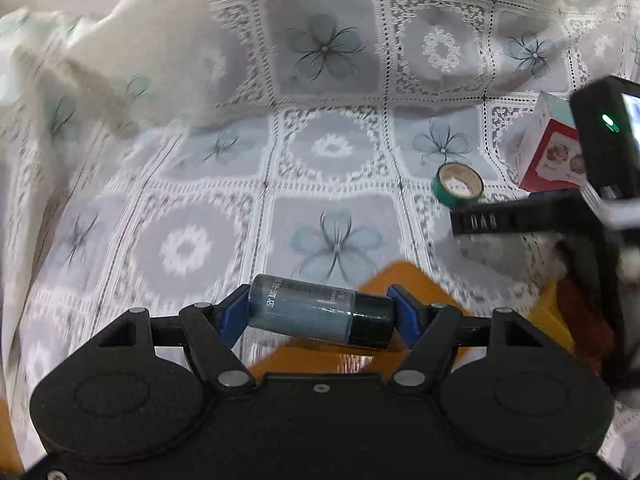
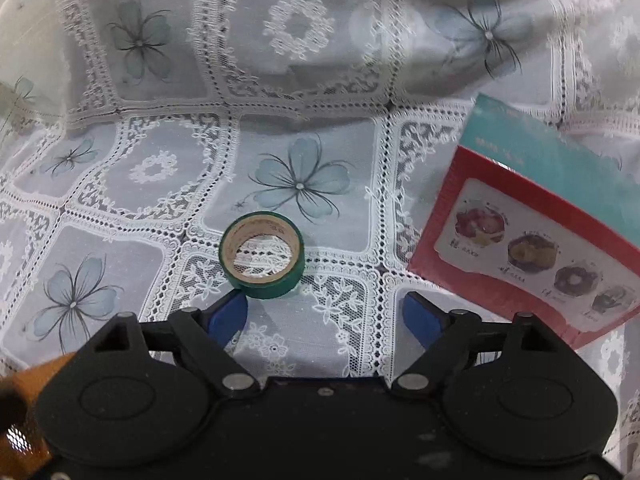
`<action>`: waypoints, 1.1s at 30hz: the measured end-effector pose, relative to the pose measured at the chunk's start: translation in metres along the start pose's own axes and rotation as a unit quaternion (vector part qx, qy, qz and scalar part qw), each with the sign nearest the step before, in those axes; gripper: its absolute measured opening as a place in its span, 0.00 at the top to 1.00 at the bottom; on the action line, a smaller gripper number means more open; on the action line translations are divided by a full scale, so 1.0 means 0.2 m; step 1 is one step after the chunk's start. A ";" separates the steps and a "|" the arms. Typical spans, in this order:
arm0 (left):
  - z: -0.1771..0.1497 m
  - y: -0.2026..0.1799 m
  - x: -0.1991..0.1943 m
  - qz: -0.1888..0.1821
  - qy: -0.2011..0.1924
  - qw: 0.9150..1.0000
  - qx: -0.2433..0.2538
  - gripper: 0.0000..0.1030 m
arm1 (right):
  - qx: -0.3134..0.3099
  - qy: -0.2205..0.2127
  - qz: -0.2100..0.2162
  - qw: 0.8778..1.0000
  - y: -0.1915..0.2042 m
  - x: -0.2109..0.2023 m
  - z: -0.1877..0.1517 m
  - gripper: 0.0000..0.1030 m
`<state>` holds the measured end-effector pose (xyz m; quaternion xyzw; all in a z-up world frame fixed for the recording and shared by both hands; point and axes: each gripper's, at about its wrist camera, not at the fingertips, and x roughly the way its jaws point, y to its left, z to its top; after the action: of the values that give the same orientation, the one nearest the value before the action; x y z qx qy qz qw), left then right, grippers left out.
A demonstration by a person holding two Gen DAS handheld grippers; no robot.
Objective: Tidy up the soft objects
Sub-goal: 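Close right tool on the green tape roll while left tool holds the cylinder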
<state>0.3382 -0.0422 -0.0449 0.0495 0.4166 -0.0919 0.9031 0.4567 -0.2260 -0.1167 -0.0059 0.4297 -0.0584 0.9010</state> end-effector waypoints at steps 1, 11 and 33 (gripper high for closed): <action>-0.02 0.00 -0.03 0.002 0.000 1.000 -0.002 0.34 | 0.006 0.007 0.009 1.000 -0.01 0.01 0.01 0.11; -0.24 0.01 -0.28 0.002 0.008 1.000 -0.022 0.34 | -0.005 0.043 0.045 0.998 -0.02 0.05 0.04 0.00; -0.49 0.00 -0.40 -0.049 0.033 0.998 -0.021 0.34 | 0.022 0.078 -0.002 0.997 0.22 0.19 0.28 0.12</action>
<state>0.2139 -0.0159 -0.0468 0.0134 0.4500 -0.1256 0.8840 0.5277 -0.1885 -0.1138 0.0180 0.4975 -0.0696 0.8645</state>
